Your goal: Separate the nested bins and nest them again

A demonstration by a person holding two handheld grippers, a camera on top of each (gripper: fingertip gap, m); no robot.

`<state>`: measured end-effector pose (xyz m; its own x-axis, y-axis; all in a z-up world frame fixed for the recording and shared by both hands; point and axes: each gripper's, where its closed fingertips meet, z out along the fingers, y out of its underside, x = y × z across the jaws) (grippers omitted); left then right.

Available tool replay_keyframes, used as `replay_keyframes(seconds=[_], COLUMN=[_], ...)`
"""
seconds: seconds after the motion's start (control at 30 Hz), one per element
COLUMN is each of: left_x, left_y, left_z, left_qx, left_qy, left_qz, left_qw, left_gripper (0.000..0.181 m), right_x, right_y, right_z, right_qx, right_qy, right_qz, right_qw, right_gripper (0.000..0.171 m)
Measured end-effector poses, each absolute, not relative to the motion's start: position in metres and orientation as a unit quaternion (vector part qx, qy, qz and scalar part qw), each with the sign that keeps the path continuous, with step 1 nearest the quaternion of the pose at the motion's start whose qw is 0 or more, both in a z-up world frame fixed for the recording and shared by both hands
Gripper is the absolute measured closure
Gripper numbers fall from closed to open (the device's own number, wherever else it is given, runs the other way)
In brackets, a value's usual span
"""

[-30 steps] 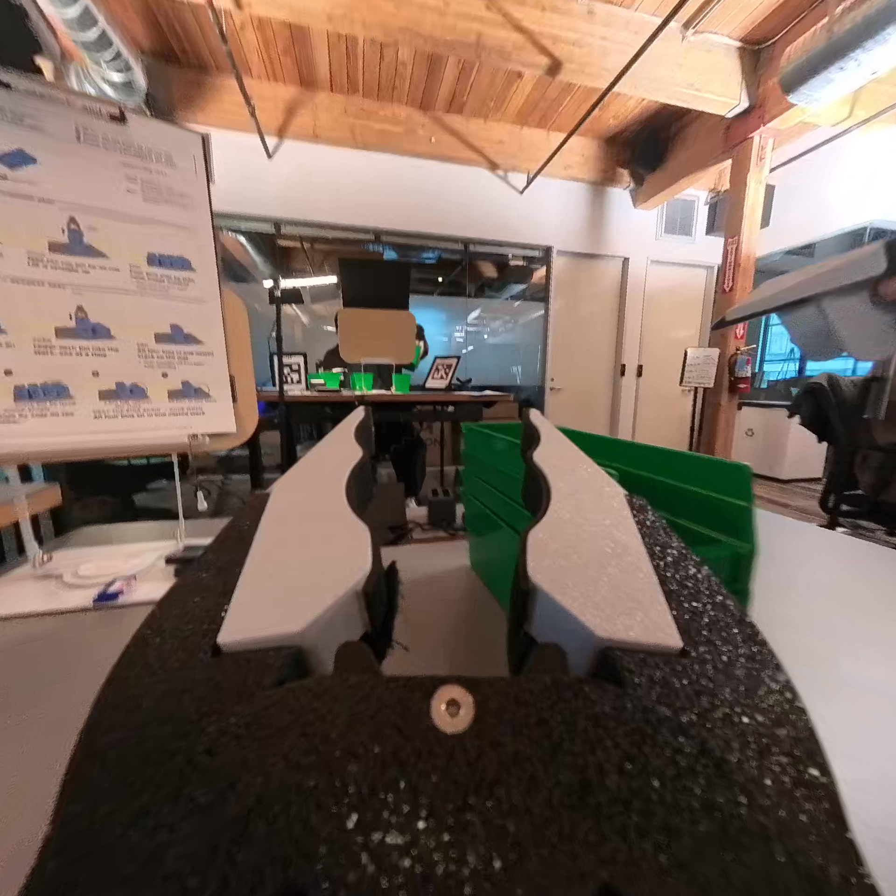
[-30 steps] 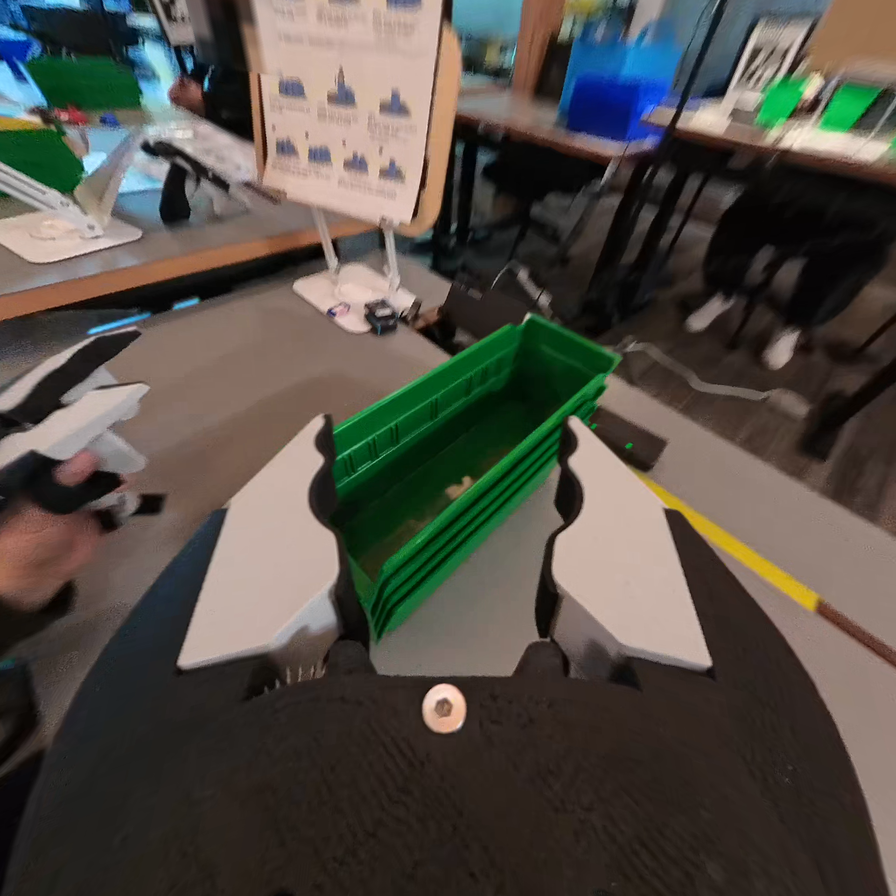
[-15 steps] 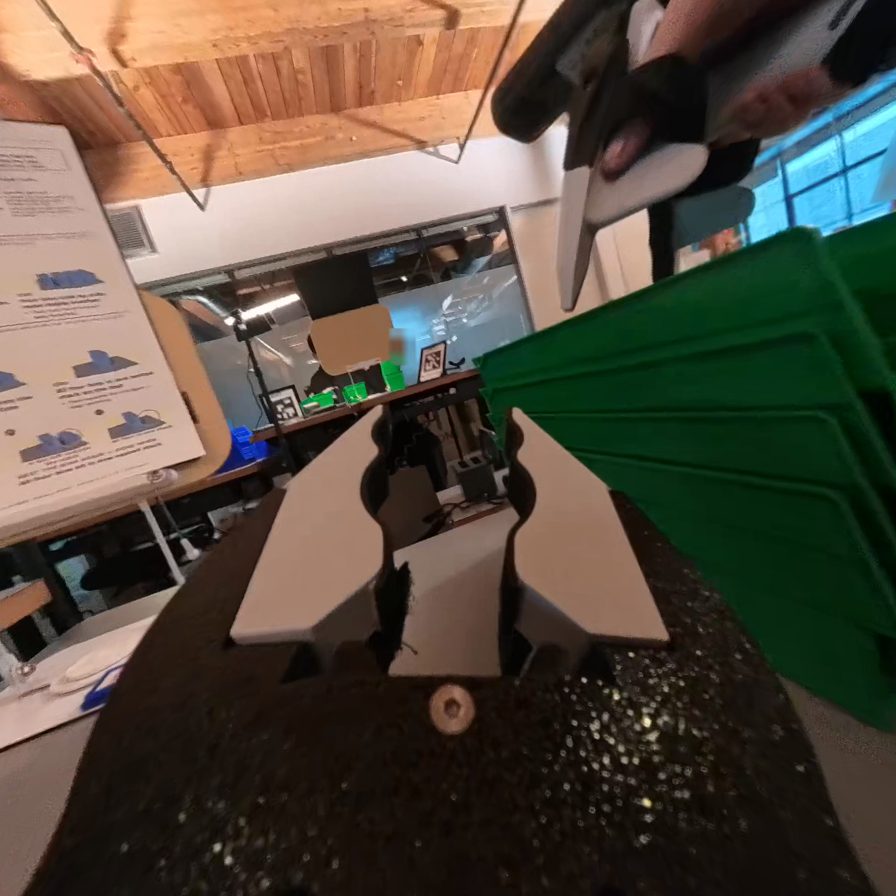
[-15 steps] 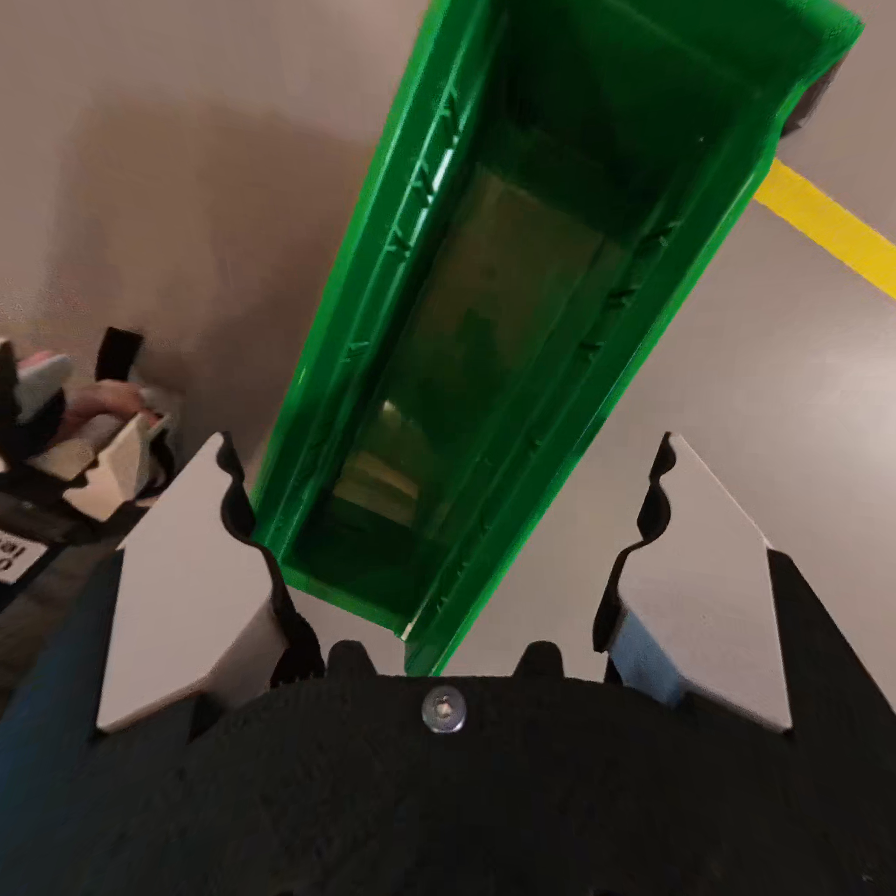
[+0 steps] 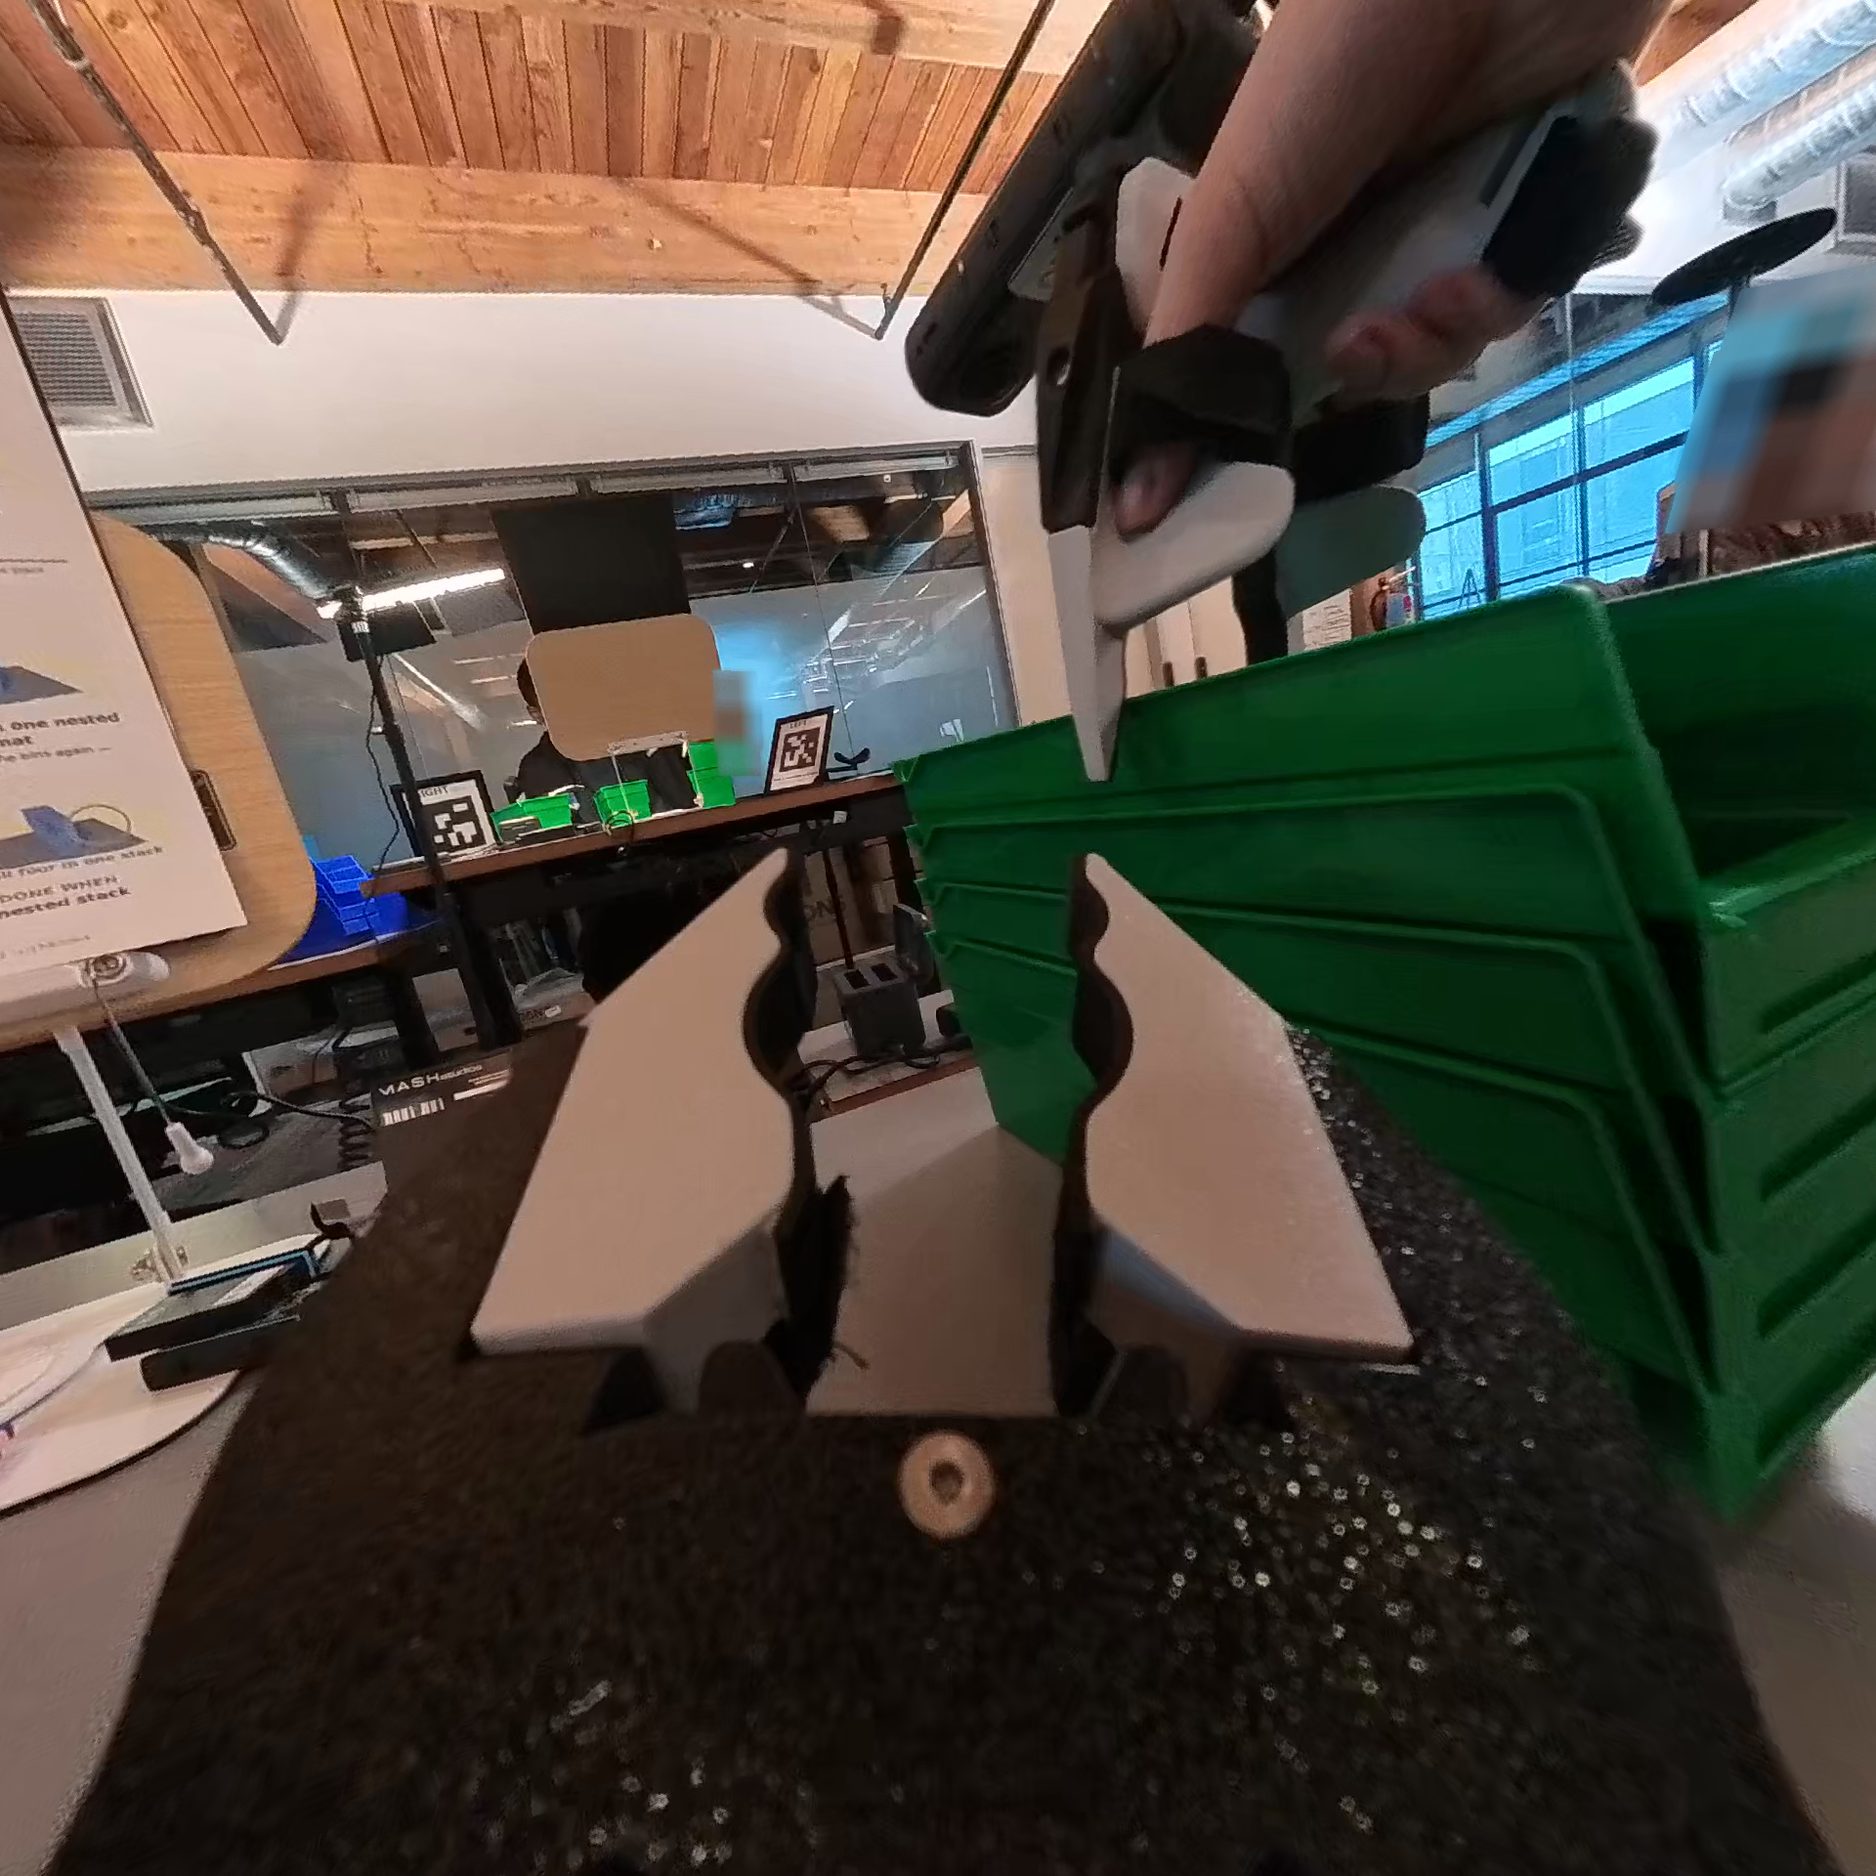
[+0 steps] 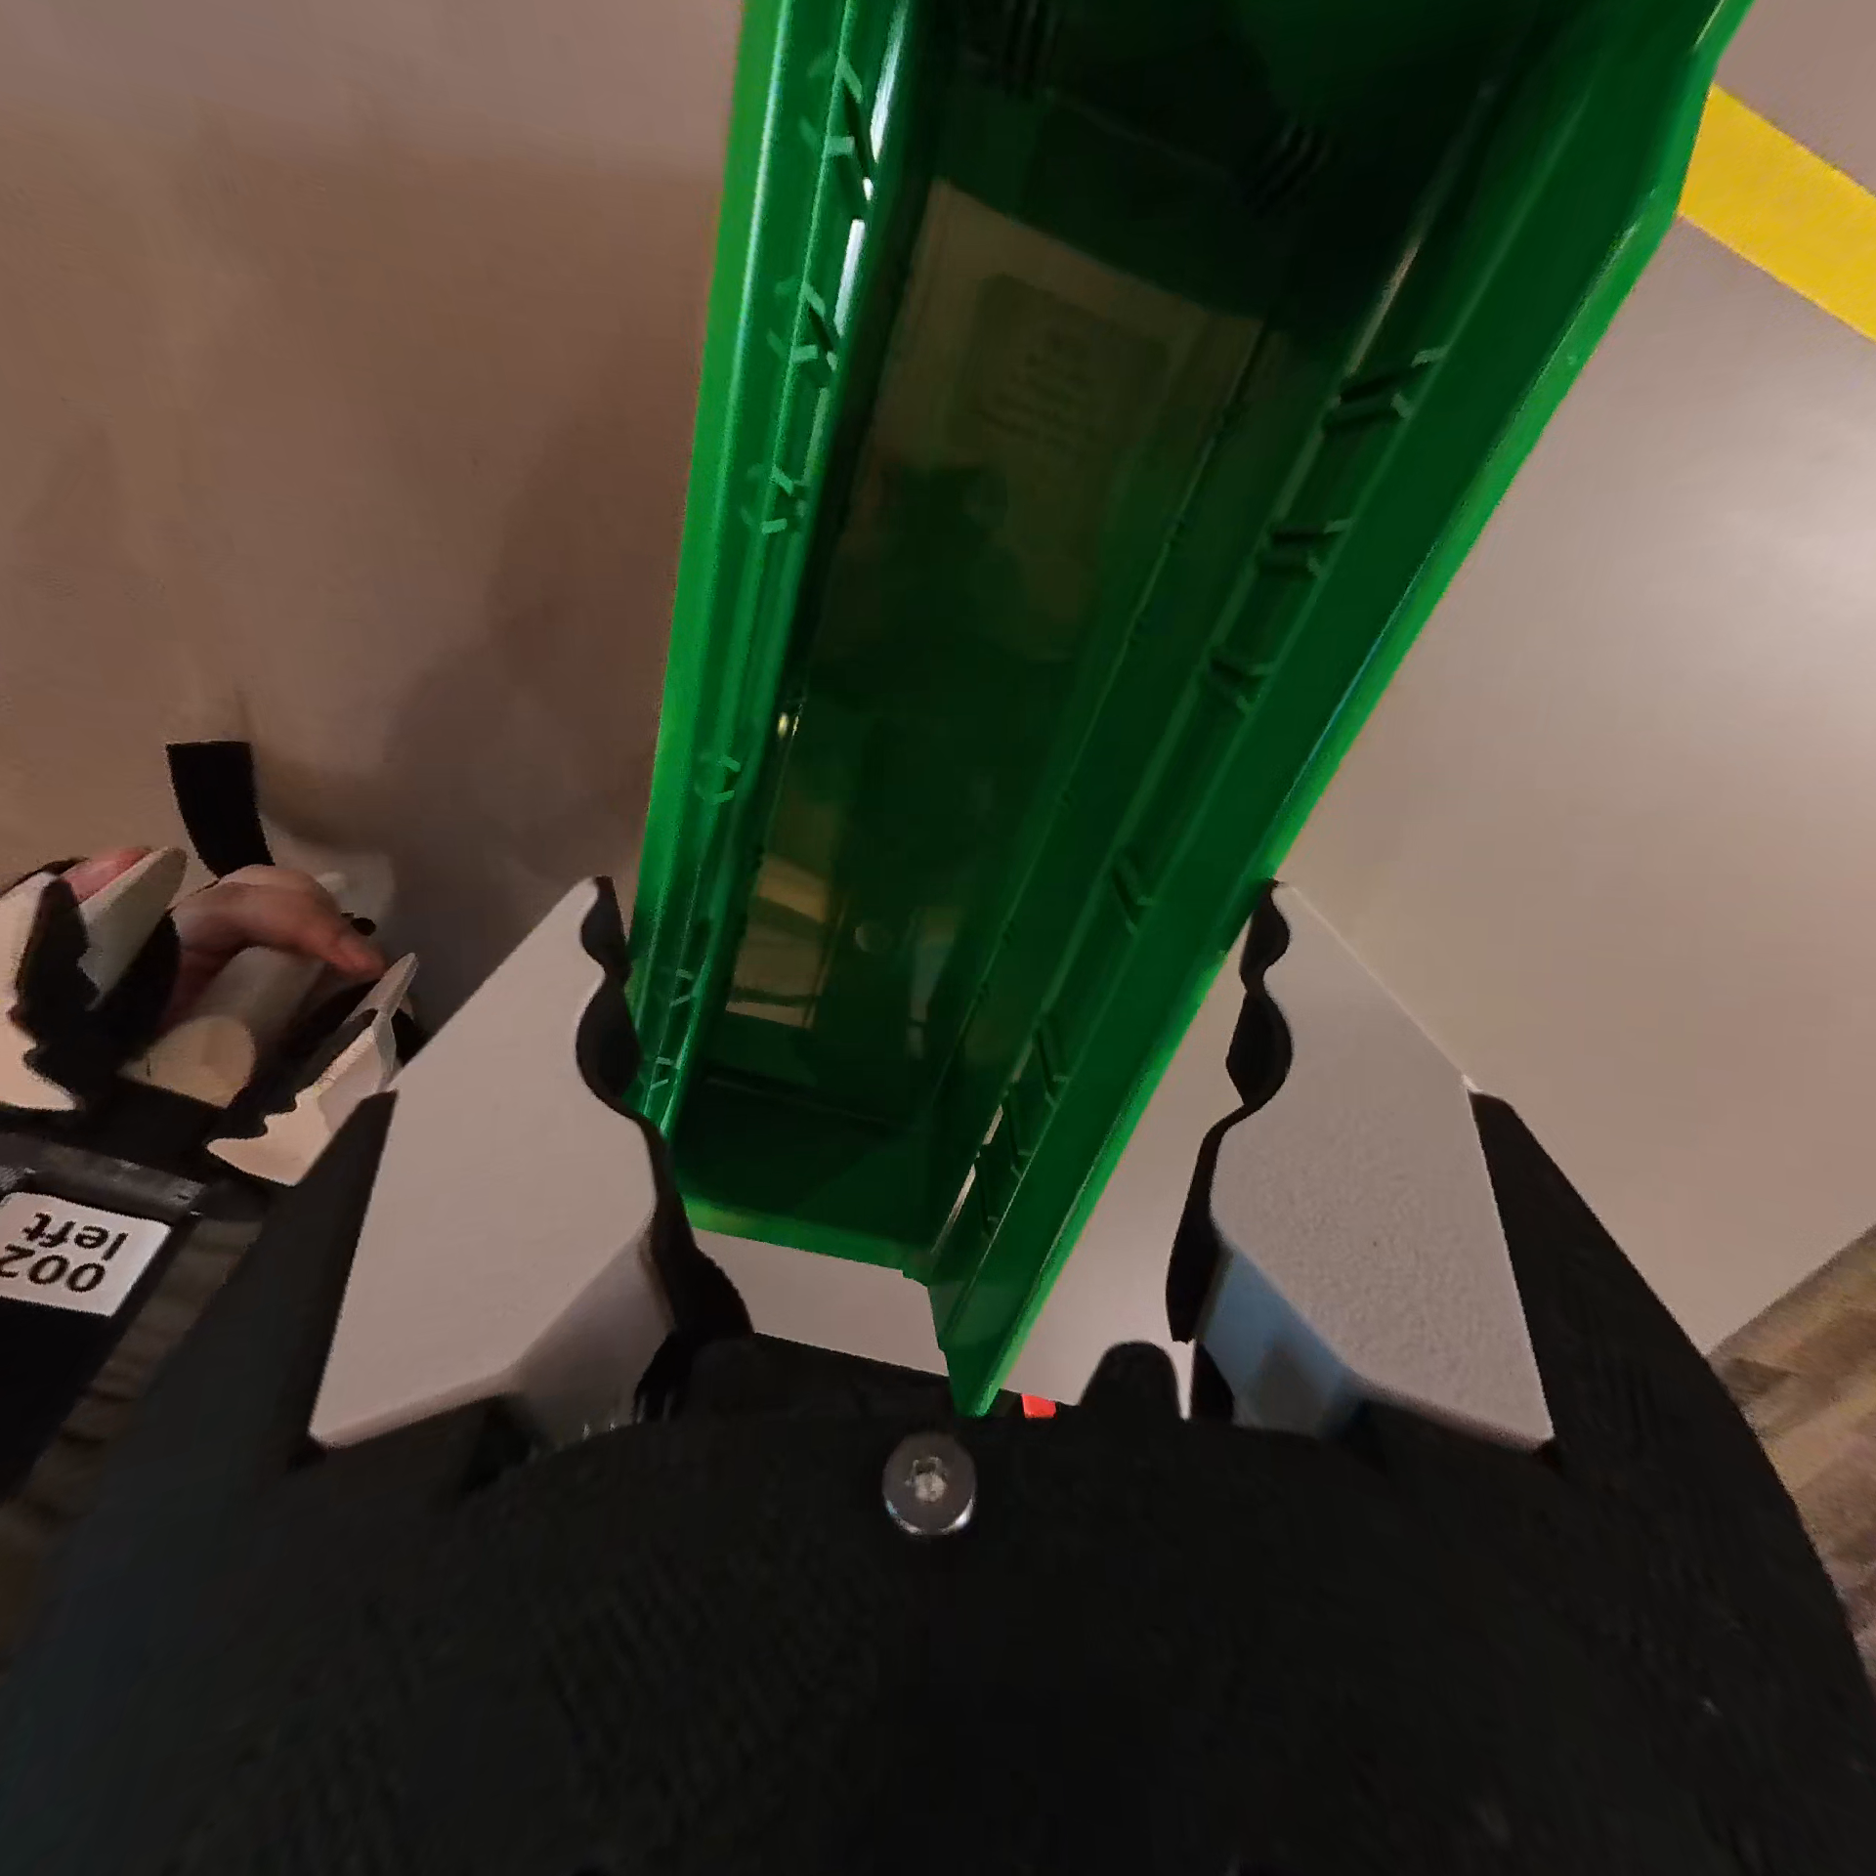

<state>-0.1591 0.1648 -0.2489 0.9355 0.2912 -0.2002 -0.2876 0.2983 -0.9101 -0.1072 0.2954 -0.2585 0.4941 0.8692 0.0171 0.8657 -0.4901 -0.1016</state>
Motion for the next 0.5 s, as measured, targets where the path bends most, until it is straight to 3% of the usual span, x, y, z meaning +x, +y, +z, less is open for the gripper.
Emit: replay_keyframes(seconds=[0.17,0.5], left_x=[-0.158,-0.154], left_y=[0.167,0.170], left_z=[-0.252,-0.254], left_qx=[-0.572,-0.577], left_qy=[0.001,0.008], left_qz=[0.175,0.171], left_qw=[0.802,0.798], left_gripper=[0.132,0.133], right_x=[-0.107,-0.111], right_y=[0.296,0.299], right_z=[-0.256,-0.238], right_qx=[-0.860,-0.866], right_qy=[-0.507,-0.496], right_qz=[0.021,0.046], right_qw=[0.048,0.048], right_gripper=[0.067,0.075])
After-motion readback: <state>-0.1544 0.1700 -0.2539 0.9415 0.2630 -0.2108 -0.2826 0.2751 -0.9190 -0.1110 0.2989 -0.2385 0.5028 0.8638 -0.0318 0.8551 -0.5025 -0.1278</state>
